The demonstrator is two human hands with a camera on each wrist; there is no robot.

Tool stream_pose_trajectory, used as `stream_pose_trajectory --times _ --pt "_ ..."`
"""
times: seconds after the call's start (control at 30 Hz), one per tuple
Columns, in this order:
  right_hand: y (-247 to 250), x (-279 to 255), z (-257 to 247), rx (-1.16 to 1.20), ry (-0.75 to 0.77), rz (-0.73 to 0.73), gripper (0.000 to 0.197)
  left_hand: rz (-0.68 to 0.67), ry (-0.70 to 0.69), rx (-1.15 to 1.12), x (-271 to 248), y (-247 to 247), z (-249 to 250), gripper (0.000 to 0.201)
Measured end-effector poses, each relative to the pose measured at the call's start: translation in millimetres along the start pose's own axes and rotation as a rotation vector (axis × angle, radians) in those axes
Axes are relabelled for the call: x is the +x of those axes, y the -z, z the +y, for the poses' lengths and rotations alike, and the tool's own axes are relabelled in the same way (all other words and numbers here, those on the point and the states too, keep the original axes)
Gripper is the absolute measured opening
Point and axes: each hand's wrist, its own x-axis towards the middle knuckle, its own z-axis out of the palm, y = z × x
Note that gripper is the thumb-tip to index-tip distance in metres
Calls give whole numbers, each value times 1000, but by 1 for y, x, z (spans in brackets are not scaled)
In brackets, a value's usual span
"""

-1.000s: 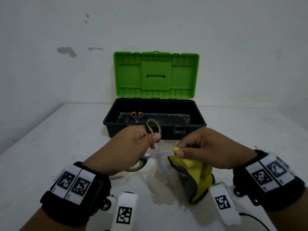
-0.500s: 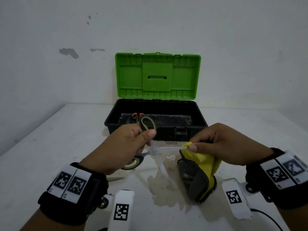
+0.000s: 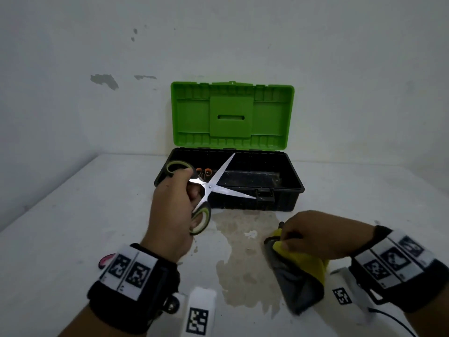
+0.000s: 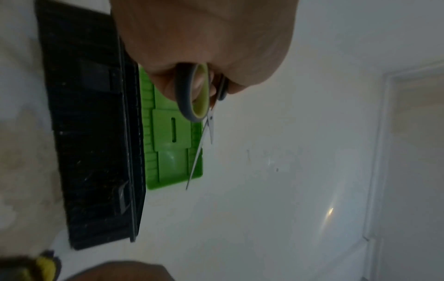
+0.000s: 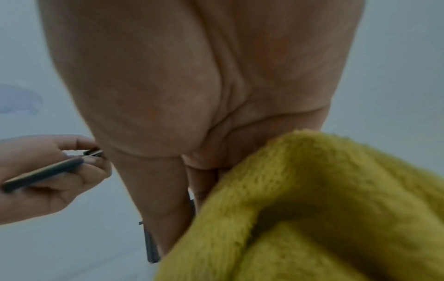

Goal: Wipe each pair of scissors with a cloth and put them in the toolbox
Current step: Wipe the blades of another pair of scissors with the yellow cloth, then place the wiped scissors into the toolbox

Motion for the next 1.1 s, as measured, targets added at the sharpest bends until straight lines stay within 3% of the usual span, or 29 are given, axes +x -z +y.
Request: stream_pose_trajectory --times 0.07,0.17,0.27,0.37,0.47,0.67,0.83,1.1 --pt "-4 1 -5 -24 -18 9 26 7 28 -77 -5 -7 -4 23" --pt "-2 -2 -18 63 15 214 34 7 61 -152 -8 -17 -8 24" --pt "5 -4 -47 387 80 376 33 25 93 -245 -9 -30 -11 16" --pt "4 1 -79 780 85 407 35 47 126 -269 -10 -41 -16 10" --pt "0 10 -92 971 84 436 32 14 85 -204 -13 -42 -18 16" --pt "-6 16 -87 1306 64 557 11 -98 -36 154 -13 -10 -12 21" --pt "-6 26 -83 1410 41 645 8 -166 -124 297 -14 9 -14 19" --pt "-21 44 -105 1413 50 806 6 -65 -172 218 -14 3 -28 19"
